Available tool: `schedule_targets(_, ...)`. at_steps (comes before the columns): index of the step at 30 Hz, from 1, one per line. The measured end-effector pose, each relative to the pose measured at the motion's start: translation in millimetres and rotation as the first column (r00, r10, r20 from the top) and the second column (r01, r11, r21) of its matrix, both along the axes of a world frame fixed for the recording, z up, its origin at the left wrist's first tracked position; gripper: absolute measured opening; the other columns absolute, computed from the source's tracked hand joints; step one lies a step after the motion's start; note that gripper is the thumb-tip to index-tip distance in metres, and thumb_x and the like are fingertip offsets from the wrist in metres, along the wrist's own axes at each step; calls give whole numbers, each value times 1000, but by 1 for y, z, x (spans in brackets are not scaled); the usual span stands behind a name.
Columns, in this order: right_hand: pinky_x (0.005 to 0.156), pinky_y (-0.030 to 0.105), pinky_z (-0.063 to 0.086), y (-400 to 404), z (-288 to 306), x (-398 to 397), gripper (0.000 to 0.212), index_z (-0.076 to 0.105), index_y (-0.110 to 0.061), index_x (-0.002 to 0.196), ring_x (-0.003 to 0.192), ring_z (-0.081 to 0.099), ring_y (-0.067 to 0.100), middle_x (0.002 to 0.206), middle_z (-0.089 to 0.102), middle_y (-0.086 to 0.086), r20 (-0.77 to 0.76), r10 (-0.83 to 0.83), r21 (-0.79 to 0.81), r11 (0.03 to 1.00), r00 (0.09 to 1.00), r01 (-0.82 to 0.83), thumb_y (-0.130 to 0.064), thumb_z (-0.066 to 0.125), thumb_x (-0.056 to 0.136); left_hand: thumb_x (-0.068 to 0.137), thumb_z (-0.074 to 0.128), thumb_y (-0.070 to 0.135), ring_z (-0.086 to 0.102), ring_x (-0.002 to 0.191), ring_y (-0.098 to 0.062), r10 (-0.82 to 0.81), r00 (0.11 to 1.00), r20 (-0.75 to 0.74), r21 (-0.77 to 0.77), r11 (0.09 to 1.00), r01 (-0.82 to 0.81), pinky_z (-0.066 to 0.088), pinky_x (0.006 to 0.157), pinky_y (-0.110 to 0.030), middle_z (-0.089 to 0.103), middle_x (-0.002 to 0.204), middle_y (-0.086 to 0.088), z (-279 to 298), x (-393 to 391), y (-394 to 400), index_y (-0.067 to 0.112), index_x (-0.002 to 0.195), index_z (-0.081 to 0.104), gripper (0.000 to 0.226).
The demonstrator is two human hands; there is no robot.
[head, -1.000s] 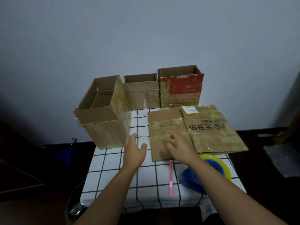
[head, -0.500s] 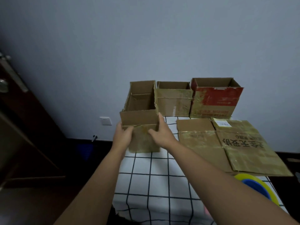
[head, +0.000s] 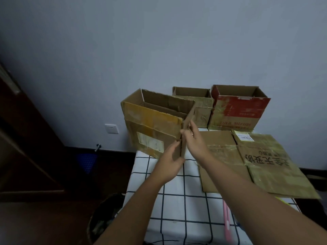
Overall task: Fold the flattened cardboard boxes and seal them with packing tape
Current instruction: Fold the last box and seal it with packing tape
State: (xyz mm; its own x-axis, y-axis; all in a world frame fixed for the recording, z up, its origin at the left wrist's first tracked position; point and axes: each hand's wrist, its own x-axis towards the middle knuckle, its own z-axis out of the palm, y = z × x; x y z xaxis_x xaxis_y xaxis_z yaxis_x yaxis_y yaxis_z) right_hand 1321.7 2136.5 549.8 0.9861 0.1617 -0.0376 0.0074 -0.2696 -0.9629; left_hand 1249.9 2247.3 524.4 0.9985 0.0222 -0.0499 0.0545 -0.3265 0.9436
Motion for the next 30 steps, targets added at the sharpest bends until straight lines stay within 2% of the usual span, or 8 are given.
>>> schedule_targets(3, 117, 46, 28, 5, -14, -10, 98, 5, -30, 157, 147, 24, 24, 163, 20, 0, 4, -32, -51, 998, 999, 32, -58, 65, 86, 97, 55, 14, 46, 131, -16, 284, 958, 31, 1, 959, -284, 42, 101, -31, 46, 146, 0, -3, 5, 16, 26, 147, 38, 54)
schedule_targets(6, 114, 39, 29, 12, -28, -14, 101, 0, -28, 157, 146, 27, 24, 162, 22, 0, 63, -38, -180, 982, 997, 48, -51, 68, 87, 92, 61, 19, 31, 141, -28, 444, 876, 188, 225, 849, -478, 41, 107, -43, 18, 159, -3, -3, 13, 45, 38, 153, 17, 78)
schedule_targets(12, 87, 43, 51, 4, -38, 1, 57, 26, -26, 151, 113, 59, 34, 131, 60, 9, 130, -150, -425, 885, 980, 191, -40, 49, 101, 91, 63, 41, 3, 149, -36, 241, 958, 154, 658, 699, -281, 21, 117, -52, -14, 163, 0, 11, 46, 98, 49, 152, -2, 89)
schedule_targets(15, 87, 43, 49, -1, -42, 3, 56, 26, -22, 151, 117, 57, 34, 135, 57, 12, 132, -236, -402, 875, 963, 270, -34, 50, 101, 90, 66, 37, 13, 148, -35, 206, 966, 156, 612, 747, -258, 29, 115, -51, -10, 163, 1, 3, 51, 95, 47, 153, 5, 88)
schedule_targets(18, 83, 37, 48, -3, -42, -4, 54, 31, -16, 145, 112, 55, 26, 139, 46, 8, 266, -233, -339, 886, 935, 317, -29, 56, 99, 88, 67, 24, 26, 143, -35, 531, 811, 246, 270, 766, -583, 38, 107, -44, 6, 160, -3, -3, 52, 98, 37, 154, 12, 87)
schedule_targets(21, 78, 37, 51, -4, -43, -13, 40, 41, -19, 131, 100, 56, 21, 124, 42, 1, 330, -121, -320, 919, 936, 231, -24, 58, 95, 89, 64, 15, 40, 135, -31, 579, 803, 144, 90, 800, -593, 41, 102, -40, 21, 155, -6, -7, 60, 108, 34, 155, 9, 87)
schedule_targets(26, 94, 33, 44, -16, -33, 2, 61, 28, -25, 148, 123, 49, 26, 146, 23, 2, 163, -9, -384, 920, 987, 72, -25, 58, 95, 88, 66, 17, 43, 135, -29, 476, 872, 111, 67, 872, -485, 44, 106, -48, 23, 154, -3, -10, 72, 94, 38, 153, 3, 92)
schedule_targets(30, 112, 35, 29, -28, -26, 26, 80, 5, -27, 158, 150, 14, 24, 163, -15, -4, 11, 119, -531, 842, 993, -95, -31, 56, 97, 91, 66, 29, 10, 150, -29, 285, 959, -11, 346, 901, -263, 26, 116, -43, -18, 163, -1, -9, 84, 80, 29, 153, -21, 107)
